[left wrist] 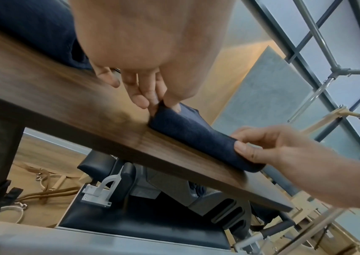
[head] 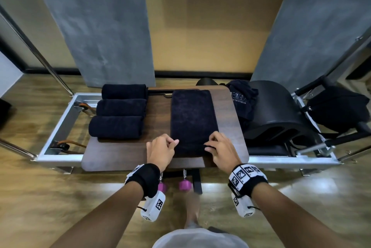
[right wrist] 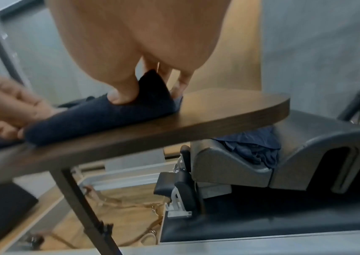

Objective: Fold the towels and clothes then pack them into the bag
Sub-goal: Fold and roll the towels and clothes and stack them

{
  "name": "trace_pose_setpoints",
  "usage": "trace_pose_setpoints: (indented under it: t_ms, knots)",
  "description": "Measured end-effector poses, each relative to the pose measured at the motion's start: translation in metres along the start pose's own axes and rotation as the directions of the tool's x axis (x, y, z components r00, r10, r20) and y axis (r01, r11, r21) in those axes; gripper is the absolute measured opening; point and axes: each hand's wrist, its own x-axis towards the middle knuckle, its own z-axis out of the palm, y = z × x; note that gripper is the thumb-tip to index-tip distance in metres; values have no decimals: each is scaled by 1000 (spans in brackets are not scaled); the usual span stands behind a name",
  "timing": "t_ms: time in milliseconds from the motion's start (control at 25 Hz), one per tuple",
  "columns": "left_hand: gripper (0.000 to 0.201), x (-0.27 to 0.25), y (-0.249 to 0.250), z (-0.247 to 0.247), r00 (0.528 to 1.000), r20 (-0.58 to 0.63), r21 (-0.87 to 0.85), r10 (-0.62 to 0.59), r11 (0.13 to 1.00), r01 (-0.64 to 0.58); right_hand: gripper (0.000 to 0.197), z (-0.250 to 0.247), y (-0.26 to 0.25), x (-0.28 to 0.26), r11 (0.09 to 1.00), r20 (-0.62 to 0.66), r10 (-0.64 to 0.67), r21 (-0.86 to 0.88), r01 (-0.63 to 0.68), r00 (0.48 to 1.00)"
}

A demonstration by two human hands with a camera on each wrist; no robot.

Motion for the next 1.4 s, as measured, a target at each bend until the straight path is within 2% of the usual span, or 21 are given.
trace_pose_setpoints:
  t_ms: [120,200,240,360,440,560,680,800,880,920,1000,1080,1160,1240,1320,1400]
  knots:
    - [19,-9,-1,2,974,-112,23,195,981,-193,19,-7,2,13,954,70,163,243,-175,984]
    - [5,-14,-5,4,925,-176,52,338,941,-334,21,-11,4,20,918,86,229,312,-244,970]
    - [6,-15,-5,5,889,-187,88,419,908,-409,15,-13,6,24,913,95,246,310,-264,965]
    - [24,-13,-5,8,764,-72,213,641,758,-616,5,-13,9,28,913,124,274,279,-298,954]
    - [29,-10,-3,10,732,26,254,681,703,-664,5,-13,10,29,915,118,277,272,-299,954]
    - [19,-5,2,10,767,95,252,635,730,-636,10,-8,8,27,930,91,265,240,-279,960]
    - [15,7,14,10,855,145,199,498,832,-518,15,-7,6,24,968,10,224,111,-223,975]
    - [25,22,23,13,896,223,233,383,872,-431,14,-12,-3,19,998,-150,-9,-67,-1,989]
    - [27,26,27,15,905,252,290,342,866,-408,27,-13,-9,17,984,-96,-133,-135,119,986]
    - [28,28,29,15,909,257,311,330,862,-401,31,-11,-11,17,978,-27,-143,-159,137,989]
    - [25,28,30,16,908,252,308,335,862,-403,32,-8,-12,19,981,73,-90,-163,101,993]
    - [22,25,25,16,902,205,223,380,879,-421,29,-7,-10,26,988,95,-53,-141,66,994]
    - [38,19,20,12,887,182,158,423,878,-451,28,-9,-9,36,993,116,-20,-114,33,993]
    - [46,16,16,7,857,205,207,474,835,-511,30,-11,-7,46,997,141,17,-71,-7,990]
    - [39,21,18,3,846,247,247,473,813,-527,30,-15,-4,56,997,174,71,-21,-68,982]
    - [30,31,24,2,859,270,243,434,833,-497,33,-18,-4,62,995,184,88,27,-95,979]
